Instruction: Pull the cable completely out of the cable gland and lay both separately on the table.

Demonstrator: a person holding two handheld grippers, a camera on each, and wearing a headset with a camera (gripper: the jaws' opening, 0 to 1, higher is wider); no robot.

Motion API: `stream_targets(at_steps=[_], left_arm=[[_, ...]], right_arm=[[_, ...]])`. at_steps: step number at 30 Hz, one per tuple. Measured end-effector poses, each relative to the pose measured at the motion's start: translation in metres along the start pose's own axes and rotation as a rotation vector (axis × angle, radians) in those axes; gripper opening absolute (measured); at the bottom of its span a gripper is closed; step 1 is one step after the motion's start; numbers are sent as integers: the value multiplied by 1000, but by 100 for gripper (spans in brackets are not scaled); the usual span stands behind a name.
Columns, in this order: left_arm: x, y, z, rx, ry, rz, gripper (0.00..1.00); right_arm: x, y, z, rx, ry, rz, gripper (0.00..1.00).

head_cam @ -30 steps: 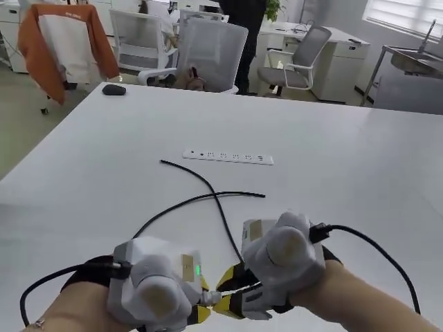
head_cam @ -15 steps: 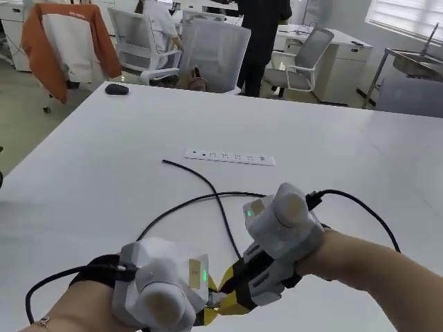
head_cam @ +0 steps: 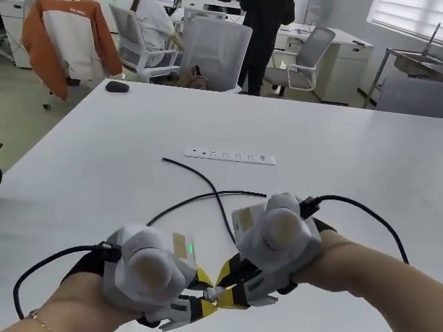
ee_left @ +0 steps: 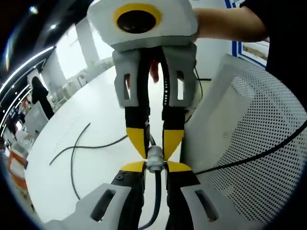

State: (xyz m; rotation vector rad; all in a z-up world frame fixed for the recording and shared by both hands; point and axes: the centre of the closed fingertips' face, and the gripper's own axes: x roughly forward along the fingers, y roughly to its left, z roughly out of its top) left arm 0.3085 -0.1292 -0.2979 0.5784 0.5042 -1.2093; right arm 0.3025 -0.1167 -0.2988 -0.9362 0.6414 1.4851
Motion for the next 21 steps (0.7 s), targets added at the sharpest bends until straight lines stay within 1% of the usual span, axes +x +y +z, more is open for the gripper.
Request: stream_targets(at_steps=[1,4,5,6,7,8,9,11,12,13,14,15,16,17,18,19,21], left_arm=[[1,-1,0,-27,-5,-10,17],[0,-2,-2,-75,-11,-39,17],[-1,-2,-3,-79,-15,-51,17],[-1,-2,-3,-89,-19,-51,17],[-1,-4,-2,-118,-22,-65,17],[-1,-4,-1,-139,-31,-67,17],[0,-5,-1,-149,-30,-75,17],[0,-5,-1,-174,-33,-81,17],[0,-4,-1,-192,-38,-80,17],[-1,-4,0,-216,-43,-84,17],[-2,-5,0,-281,-52,-96,17],[-3,-6,2,-322,-62,-103,17],[-4,-8,0,-342,-61,-124,17],[-4,-6,0,-326,-62,-118,17],[-3,-7,1,-304,-63,-110,17],[-3,-9,1,-290,-55,-111,17],[-1,-9,-1,-260,-41,-103,17]], right_arm=[[1,-1,0,-27,8,-29,10],[1,1,2,-103,24,-92,10],[2,2,3,-120,23,-117,10],[1,2,2,-130,23,-137,10],[1,2,1,-143,24,-155,10],[1,3,1,-159,27,-168,10],[1,4,0,-153,27,-179,10],[0,2,0,-192,39,-222,10],[0,1,0,-200,44,-236,10],[-2,0,2,-238,56,-269,10],[-2,1,3,-257,62,-279,10],[-5,2,4,-289,77,-297,10],[-4,7,4,-289,80,-282,10],[-5,7,4,-285,80,-283,10],[-5,6,4,-286,81,-285,10],[-4,6,3,-280,79,-277,10],[-2,8,1,-243,71,-262,11]])
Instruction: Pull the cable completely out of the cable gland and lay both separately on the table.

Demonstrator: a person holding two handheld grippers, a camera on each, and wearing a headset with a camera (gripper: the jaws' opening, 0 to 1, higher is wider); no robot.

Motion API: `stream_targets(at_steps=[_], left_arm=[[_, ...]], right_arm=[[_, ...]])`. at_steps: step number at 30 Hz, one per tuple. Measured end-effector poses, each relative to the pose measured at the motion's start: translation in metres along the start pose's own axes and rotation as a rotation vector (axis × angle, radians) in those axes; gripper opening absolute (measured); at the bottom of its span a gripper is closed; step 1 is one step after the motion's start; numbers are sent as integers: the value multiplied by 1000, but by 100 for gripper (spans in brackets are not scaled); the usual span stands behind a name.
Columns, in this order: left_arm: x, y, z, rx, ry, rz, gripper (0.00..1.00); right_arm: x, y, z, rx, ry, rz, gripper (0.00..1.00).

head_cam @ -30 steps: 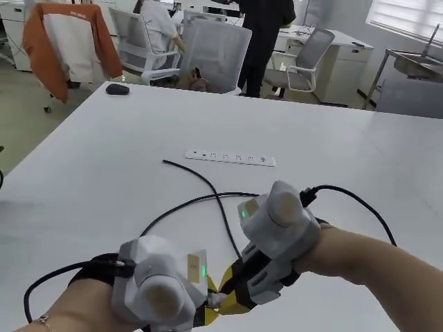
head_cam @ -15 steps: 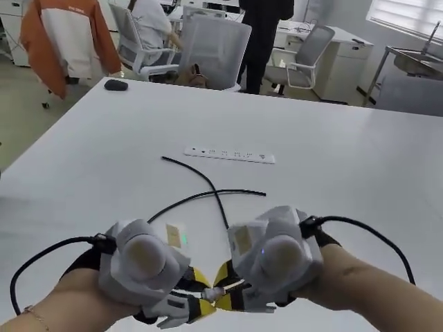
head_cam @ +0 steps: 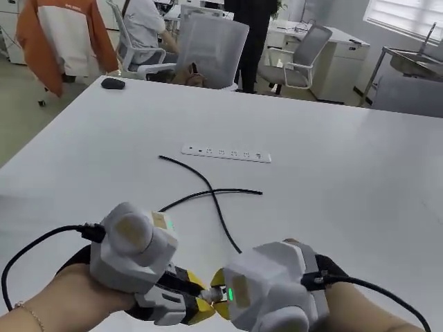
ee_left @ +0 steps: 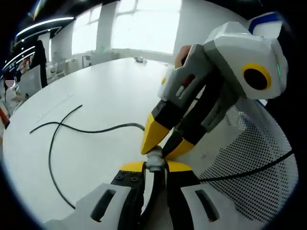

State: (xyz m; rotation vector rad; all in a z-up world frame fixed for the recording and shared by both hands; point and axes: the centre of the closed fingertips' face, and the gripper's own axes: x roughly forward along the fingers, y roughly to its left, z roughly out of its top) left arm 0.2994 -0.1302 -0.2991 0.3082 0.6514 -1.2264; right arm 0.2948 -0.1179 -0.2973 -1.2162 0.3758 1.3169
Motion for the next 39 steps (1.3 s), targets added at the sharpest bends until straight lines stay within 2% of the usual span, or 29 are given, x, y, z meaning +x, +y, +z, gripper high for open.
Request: stream_targets(at_steps=[1,2,4,6,9,10,12,15,18,19,21,23,25,28,31,32,36,39], left_arm=[[1,0,-1,26,7,4,17],[2,1,-1,39,15,17,17],[2,3,0,38,13,34,17],[1,4,-1,38,13,36,17],[-2,9,0,61,8,65,18],[-3,12,2,64,2,78,18],[-4,14,2,61,-2,88,18],[-7,22,2,104,7,134,18],[-6,23,2,116,11,138,18],[-6,23,3,120,12,141,18],[-7,26,4,177,21,174,18],[-7,25,5,178,16,171,18],[-7,23,6,218,9,164,18],[-6,22,5,224,19,160,18],[-4,19,4,257,26,153,18],[-3,19,5,265,25,149,18],[0,20,2,321,48,160,18],[-1,23,1,329,57,171,19]], right_arm=[[1,2,-2,55,6,13,11],[1,2,-2,70,8,14,11],[1,-1,-3,70,8,-2,12],[1,1,-5,142,2,14,13],[-1,-2,-7,194,-9,2,20],[4,-11,-12,208,-2,-2,21],[1,-16,-20,245,10,-20,19],[3,-17,-28,289,20,-17,19],[10,-19,-34,319,46,-11,17],[11,-19,-35,359,46,-6,16],[16,-20,-32,396,15,7,18],[18,-23,-33,400,20,1,16],[20,-25,-35,418,16,-17,10],[21,-24,-26,457,-67,-14,9],[19,-22,-26,475,-93,-12,8],[19,-20,-23,474,-108,-7,7],[20,-14,-20,438,-107,12,4],[21,-11,-16,432,-119,26,2]])
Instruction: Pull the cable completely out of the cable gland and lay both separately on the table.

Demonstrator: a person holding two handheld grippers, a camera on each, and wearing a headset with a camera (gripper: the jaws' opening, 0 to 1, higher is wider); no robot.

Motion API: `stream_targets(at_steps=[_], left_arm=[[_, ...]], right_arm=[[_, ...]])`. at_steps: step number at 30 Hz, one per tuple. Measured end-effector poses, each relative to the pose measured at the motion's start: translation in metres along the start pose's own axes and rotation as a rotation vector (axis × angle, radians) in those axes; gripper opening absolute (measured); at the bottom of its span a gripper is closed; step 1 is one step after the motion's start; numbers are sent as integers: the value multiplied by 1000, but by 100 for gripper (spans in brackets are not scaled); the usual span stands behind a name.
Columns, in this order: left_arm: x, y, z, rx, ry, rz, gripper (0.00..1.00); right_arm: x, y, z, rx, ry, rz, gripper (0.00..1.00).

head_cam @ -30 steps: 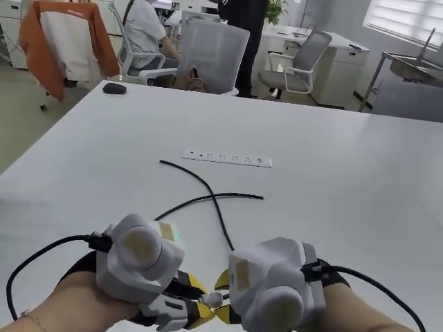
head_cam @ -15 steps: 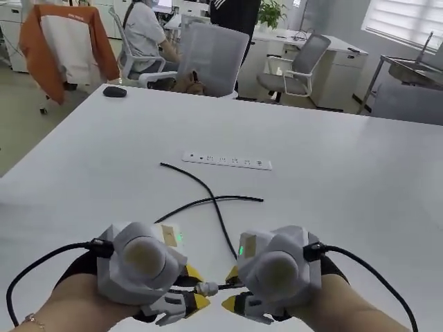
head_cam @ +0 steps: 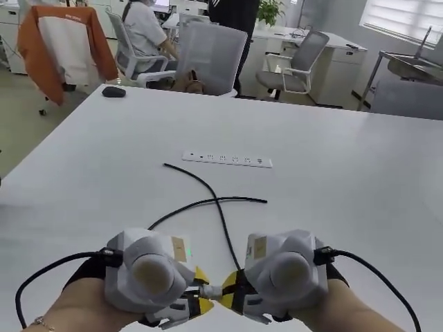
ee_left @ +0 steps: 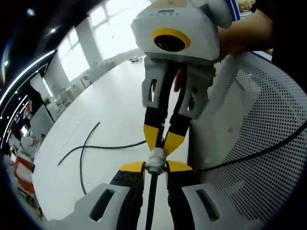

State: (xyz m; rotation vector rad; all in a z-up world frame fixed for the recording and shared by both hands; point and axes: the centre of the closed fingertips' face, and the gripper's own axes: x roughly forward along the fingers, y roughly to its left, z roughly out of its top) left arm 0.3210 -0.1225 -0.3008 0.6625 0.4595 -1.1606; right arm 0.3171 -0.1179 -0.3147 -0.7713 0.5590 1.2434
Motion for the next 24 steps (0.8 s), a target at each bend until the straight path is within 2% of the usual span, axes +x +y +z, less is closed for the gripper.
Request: stream_targets(at_steps=[5,6,8,11,13,16,17,22,24], left_arm=[[0,0,-4,24,22,3,19],[1,0,-7,70,48,13,19],[4,-3,-11,120,80,7,19],[6,-7,-11,158,98,5,19],[12,-2,-10,202,96,20,20],[13,-6,-10,191,95,6,19],[13,-5,-13,206,108,10,19],[12,-1,-12,203,93,20,19],[11,1,-14,210,104,29,18]], right_arm=[[1,3,5,-14,-15,8,2],[1,5,6,-17,-20,14,2],[3,6,6,-38,-8,9,2],[4,9,5,-56,2,12,2],[6,10,4,-68,9,13,2],[7,11,6,-92,14,12,2],[7,11,6,-94,15,11,2],[6,9,6,-87,10,-2,2],[7,6,-2,-78,34,-14,2]])
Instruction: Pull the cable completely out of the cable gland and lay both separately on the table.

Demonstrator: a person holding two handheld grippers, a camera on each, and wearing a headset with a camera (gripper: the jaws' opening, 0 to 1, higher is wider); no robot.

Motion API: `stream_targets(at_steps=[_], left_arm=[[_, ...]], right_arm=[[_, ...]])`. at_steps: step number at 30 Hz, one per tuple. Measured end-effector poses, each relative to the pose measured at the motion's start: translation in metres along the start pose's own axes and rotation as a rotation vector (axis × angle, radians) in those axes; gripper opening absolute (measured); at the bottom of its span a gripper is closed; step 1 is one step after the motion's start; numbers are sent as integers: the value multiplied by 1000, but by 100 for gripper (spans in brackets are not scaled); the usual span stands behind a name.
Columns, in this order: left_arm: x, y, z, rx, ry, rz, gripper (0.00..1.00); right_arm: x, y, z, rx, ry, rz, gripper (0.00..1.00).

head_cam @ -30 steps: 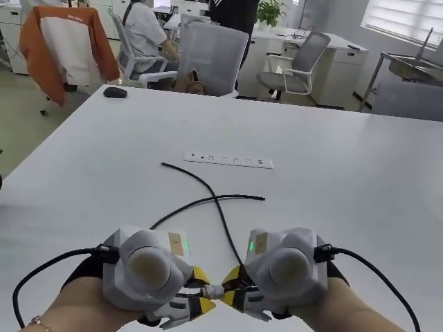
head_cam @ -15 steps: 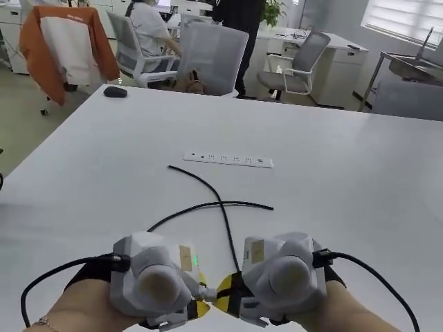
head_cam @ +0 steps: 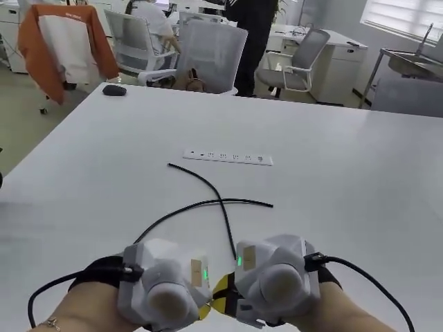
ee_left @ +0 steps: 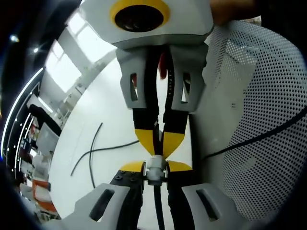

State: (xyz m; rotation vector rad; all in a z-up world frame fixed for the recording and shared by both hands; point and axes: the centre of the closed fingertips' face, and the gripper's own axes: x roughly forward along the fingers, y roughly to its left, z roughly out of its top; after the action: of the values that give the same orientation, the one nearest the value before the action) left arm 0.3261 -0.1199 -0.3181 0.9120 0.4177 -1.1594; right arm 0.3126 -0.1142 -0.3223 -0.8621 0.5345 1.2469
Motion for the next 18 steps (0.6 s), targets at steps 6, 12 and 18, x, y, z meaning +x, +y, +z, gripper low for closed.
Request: stream_targets(at_steps=[6,12,18], left_arm=[[-1,2,-10,-9,39,6,18],[-1,4,-12,-27,47,11,18],[-2,3,-12,-39,44,12,18]], right_arm=[[-2,-4,-16,25,47,-14,2],[0,-10,-49,36,222,-49,2],[-8,-24,-74,91,332,-126,3]])
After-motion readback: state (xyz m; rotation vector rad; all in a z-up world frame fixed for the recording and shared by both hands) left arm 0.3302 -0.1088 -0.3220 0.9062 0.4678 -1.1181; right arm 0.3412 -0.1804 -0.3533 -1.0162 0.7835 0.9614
